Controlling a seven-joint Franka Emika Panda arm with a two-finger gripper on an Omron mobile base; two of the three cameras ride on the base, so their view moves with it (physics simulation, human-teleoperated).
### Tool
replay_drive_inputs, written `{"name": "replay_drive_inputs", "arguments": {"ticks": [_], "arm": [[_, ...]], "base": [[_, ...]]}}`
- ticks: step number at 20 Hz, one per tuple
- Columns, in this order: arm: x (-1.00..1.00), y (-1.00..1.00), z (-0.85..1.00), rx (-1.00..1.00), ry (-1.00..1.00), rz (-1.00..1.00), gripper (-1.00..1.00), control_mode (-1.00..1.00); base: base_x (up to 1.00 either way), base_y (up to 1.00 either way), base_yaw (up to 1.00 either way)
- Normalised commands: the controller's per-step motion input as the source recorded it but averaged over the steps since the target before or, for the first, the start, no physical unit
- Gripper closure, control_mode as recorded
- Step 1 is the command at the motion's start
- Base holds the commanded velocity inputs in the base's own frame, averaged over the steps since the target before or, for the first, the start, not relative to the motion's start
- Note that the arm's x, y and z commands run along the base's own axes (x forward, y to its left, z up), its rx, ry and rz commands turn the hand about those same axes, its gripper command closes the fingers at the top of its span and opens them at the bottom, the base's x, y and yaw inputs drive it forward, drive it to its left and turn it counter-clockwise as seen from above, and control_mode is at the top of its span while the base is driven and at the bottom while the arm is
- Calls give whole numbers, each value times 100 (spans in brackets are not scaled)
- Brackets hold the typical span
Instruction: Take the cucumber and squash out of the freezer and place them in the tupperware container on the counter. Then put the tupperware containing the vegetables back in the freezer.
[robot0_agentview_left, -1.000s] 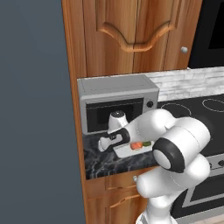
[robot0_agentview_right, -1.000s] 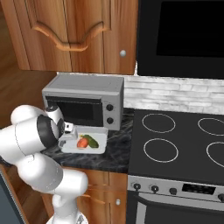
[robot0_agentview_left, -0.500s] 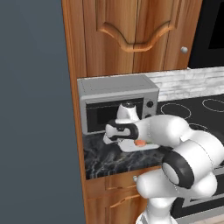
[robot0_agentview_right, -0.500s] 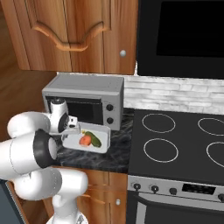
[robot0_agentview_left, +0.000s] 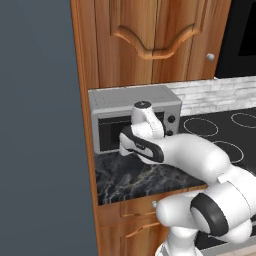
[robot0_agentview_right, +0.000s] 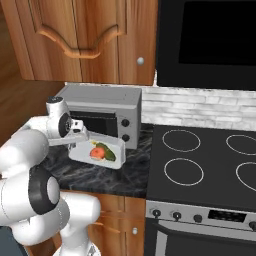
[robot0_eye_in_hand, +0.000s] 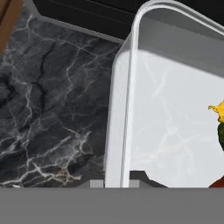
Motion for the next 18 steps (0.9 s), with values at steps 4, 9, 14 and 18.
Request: {"name": "replay_drive_inputs", "arguments": {"ticks": [4,9,14,18], "arm": [[-25,0,82,-16,2,0,100,-100],[-46,-6,86,-12,2,0,100,-100],[-45,-5,75,-8,0,0,100,-100],[-40,-9,65,-2,3,2,100,-100]], "base": [[0,0,0],[0,0,0],[0,0,0],[0,0,0]]}}
